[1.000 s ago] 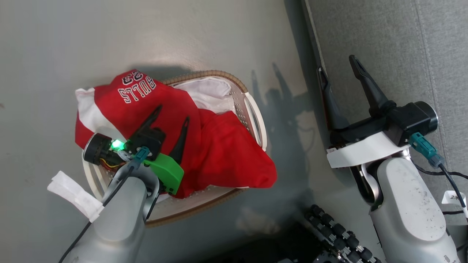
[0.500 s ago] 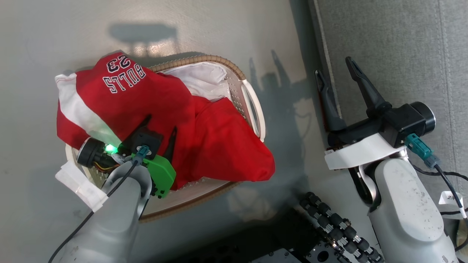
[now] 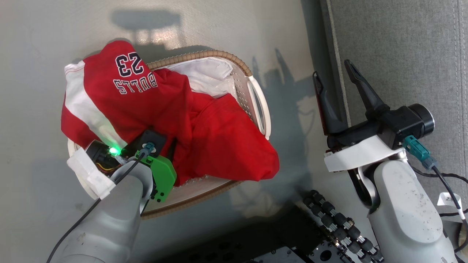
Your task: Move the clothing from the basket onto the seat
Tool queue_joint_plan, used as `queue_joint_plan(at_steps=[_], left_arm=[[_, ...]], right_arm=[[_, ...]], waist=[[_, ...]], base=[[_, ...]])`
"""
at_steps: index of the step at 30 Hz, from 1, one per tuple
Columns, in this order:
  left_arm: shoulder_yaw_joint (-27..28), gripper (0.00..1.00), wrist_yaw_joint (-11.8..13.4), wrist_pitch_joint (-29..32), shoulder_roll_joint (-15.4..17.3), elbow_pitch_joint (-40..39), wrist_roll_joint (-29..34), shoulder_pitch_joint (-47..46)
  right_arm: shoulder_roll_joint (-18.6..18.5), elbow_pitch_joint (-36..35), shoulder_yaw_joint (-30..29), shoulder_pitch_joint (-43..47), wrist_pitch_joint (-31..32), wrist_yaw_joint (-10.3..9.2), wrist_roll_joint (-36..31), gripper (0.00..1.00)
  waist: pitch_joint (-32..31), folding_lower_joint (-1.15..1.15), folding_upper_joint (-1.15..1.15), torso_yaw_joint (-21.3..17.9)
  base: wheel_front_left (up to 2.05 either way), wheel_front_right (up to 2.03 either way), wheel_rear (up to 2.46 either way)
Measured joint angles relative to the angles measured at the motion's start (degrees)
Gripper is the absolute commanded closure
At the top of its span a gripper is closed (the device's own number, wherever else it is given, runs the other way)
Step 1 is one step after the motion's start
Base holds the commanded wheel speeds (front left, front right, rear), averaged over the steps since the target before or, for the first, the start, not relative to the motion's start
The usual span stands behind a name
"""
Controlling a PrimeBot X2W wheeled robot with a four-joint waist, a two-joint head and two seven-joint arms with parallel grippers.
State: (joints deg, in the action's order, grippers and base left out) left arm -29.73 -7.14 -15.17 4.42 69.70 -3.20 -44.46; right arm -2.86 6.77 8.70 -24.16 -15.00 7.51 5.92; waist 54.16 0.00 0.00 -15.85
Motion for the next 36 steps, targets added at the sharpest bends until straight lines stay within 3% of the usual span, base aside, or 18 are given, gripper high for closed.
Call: queue_joint_plan(at_steps=[2,3,4,5,11,24,36], left_arm=[[-0.6,0.05,-0.2,0.8,-0.1,1.3,-0.3,-0.4],[-1.1,0.53,-0.2,1.5,-0.2,1.7,-0.3,-0.6],[-1.4,0.81,-0.2,2.4,-0.4,2.2,-0.6,-0.6],[-1.9,1.0,-0.2,3.0,-0.5,2.5,-0.7,-0.6],[-4.3,1.0,-0.2,5.1,-0.7,3.3,-3.2,-0.6],[-7.2,1.0,-0.3,0.3,0.0,0.1,-8.2,2.0],[-3.5,1.0,-0.3,0.1,0.3,-15.3,-11.7,11.3]], right_arm=[[0.0,0.1,0.1,0.0,0.0,0.0,0.0,0.0],[0.0,0.1,0.2,-0.1,0.0,0.0,0.0,0.0],[0.0,0.2,0.2,-0.1,0.0,0.0,0.0,0.0],[0.0,0.3,0.2,-0.1,0.0,0.0,0.0,0.0],[0.0,0.7,0.3,-0.6,0.0,0.0,0.2,0.0],[0.0,2.0,-0.3,-1.4,0.0,0.0,0.6,0.0],[0.1,4.4,-0.9,0.9,0.0,0.01,-0.5,0.0]], waist=[[0.0,0.0,0.0,0.0],[0.0,0.0,0.0,0.0],[0.0,0.0,0.0,0.0],[-0.1,0.0,0.0,0.0],[-0.4,0.0,0.0,-0.2],[-6.6,0.0,0.0,-0.3],[-17.2,0.0,0.0,2.0]], base=[[0.0,0.0,0.0],[0.0,0.0,0.0],[0.0,0.0,0.0],[0.0,0.0,0.0],[0.0,0.0,0.0],[0.0,0.0,0.0],[0.0,0.0,0.0]])
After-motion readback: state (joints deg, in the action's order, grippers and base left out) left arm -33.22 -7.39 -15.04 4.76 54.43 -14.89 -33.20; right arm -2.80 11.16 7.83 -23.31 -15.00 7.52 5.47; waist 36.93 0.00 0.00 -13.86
